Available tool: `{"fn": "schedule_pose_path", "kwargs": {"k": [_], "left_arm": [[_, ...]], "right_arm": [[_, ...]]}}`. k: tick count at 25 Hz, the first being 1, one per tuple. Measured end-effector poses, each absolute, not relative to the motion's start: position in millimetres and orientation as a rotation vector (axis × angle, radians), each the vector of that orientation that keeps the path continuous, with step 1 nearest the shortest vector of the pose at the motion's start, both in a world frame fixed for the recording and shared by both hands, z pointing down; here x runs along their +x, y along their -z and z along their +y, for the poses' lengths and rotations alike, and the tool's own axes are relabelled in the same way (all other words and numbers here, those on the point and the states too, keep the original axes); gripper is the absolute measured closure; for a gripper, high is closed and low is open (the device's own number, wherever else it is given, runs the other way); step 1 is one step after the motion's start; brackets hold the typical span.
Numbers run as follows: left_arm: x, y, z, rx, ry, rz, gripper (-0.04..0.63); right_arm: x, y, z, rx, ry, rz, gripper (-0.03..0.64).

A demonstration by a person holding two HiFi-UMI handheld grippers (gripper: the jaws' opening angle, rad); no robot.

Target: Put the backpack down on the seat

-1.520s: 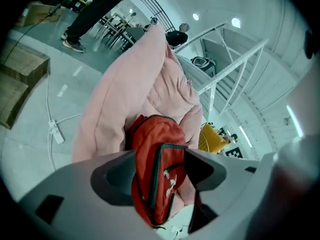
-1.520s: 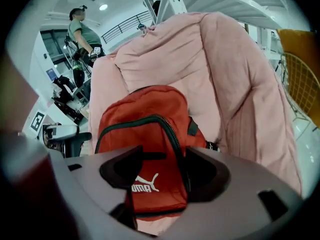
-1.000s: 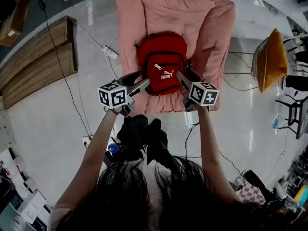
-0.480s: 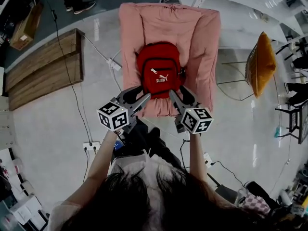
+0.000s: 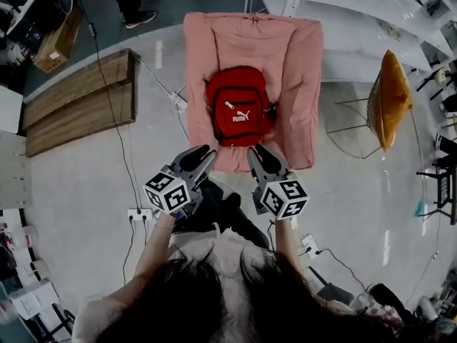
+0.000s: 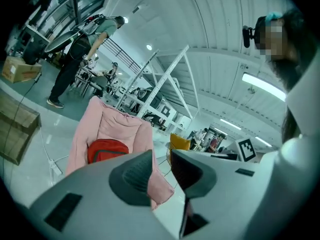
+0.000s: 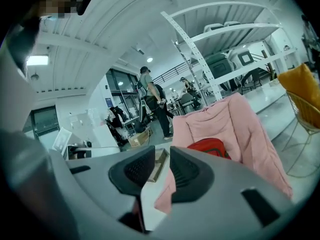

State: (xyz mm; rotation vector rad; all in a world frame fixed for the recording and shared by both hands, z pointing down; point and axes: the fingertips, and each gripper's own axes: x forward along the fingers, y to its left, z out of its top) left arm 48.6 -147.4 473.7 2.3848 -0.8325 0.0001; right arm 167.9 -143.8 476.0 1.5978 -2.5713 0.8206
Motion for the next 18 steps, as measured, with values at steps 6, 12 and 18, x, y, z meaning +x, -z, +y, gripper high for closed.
{"fn": "schedule_pose_path", "kwargs": {"k": [6, 12, 18], "left_arm": [[54.2, -475.1, -120.7, 2.417, -0.098, -0.827, 0.469], [48.1, -468.1, -111.9, 2.418, -0.093, -0.801, 0.484], [15.6, -457.8, -103.1, 2.443, -0.060, -0.802, 0.494]], "right_arm": [[155.4, -486.1, -121.7, 1.528, -0.891, -2.599, 0.531], [142.2, -492.4, -106.4, 1.502, -0.930, -2.600, 0.537], [114.6, -483.5, -100.4, 1.519, -0.893, -2.611, 0.538]]}}
